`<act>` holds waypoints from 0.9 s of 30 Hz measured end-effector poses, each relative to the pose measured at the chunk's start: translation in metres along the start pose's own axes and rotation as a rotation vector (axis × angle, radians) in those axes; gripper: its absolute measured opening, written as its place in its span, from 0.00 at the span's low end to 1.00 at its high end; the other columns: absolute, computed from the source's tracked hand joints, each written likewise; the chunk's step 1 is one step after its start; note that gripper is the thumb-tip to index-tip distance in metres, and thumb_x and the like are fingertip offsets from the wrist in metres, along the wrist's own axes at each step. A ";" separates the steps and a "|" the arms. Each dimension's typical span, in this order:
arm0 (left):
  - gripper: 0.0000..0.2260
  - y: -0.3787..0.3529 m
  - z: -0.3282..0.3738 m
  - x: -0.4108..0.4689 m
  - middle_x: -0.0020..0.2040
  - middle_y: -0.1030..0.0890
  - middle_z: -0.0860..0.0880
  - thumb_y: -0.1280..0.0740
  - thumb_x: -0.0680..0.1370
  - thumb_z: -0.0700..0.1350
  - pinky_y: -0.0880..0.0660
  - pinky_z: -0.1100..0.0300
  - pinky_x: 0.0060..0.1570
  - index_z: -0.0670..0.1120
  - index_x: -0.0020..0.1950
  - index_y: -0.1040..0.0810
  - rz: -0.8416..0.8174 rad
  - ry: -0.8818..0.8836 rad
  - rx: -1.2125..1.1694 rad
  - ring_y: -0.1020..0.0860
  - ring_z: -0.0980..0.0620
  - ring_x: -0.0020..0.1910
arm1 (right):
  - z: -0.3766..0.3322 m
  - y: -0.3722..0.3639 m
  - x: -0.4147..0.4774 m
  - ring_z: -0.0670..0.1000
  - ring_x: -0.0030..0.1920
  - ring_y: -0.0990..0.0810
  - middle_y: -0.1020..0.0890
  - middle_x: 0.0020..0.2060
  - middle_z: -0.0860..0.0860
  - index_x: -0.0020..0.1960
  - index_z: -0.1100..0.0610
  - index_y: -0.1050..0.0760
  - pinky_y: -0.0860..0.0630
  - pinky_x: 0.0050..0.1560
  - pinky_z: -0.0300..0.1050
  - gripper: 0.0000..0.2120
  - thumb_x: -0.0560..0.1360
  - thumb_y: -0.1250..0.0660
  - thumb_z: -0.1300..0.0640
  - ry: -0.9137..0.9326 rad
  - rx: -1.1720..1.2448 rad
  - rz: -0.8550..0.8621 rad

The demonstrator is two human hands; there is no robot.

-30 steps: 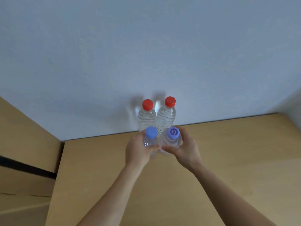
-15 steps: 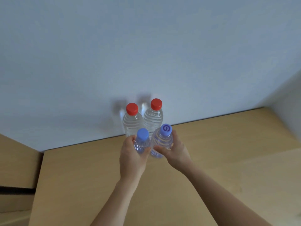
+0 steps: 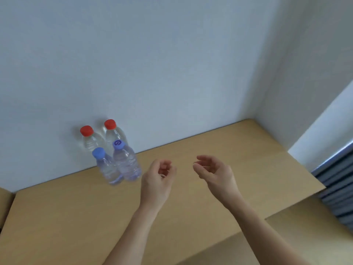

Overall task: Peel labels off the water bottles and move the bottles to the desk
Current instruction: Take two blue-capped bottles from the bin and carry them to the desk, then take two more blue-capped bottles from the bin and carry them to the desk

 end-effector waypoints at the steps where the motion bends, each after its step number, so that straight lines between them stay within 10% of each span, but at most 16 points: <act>1: 0.09 -0.031 0.022 -0.010 0.35 0.21 0.55 0.31 0.73 0.42 0.29 0.72 0.36 0.56 0.39 0.25 -0.094 -0.034 -0.013 0.24 0.62 0.33 | 0.001 0.038 -0.010 0.47 0.45 0.17 0.15 0.42 0.48 0.46 0.45 0.23 0.20 0.51 0.48 0.07 0.71 0.28 0.55 0.013 0.018 0.073; 12: 0.04 -0.364 0.237 -0.225 0.37 0.18 0.51 0.32 0.74 0.43 0.25 0.60 0.44 0.53 0.41 0.21 -0.972 -0.444 -0.115 0.21 0.52 0.39 | 0.073 0.424 -0.266 0.54 0.44 0.17 0.16 0.40 0.52 0.48 0.51 0.22 0.20 0.48 0.50 0.06 0.73 0.32 0.60 -0.072 0.126 1.076; 27: 0.06 -0.613 0.326 -0.554 0.37 0.17 0.52 0.31 0.74 0.44 0.22 0.56 0.43 0.55 0.42 0.21 -1.930 -0.761 -0.095 0.20 0.55 0.37 | 0.206 0.609 -0.489 0.49 0.40 0.18 0.17 0.39 0.51 0.46 0.50 0.23 0.20 0.44 0.46 0.07 0.74 0.33 0.61 -0.353 0.305 1.902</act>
Point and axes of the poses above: each hand's wrist, its own x-axis towards the middle knuckle, its own y-axis out of the back of the hand, z = x × y, the point moved 5 cm from there along x, towards the middle knuckle
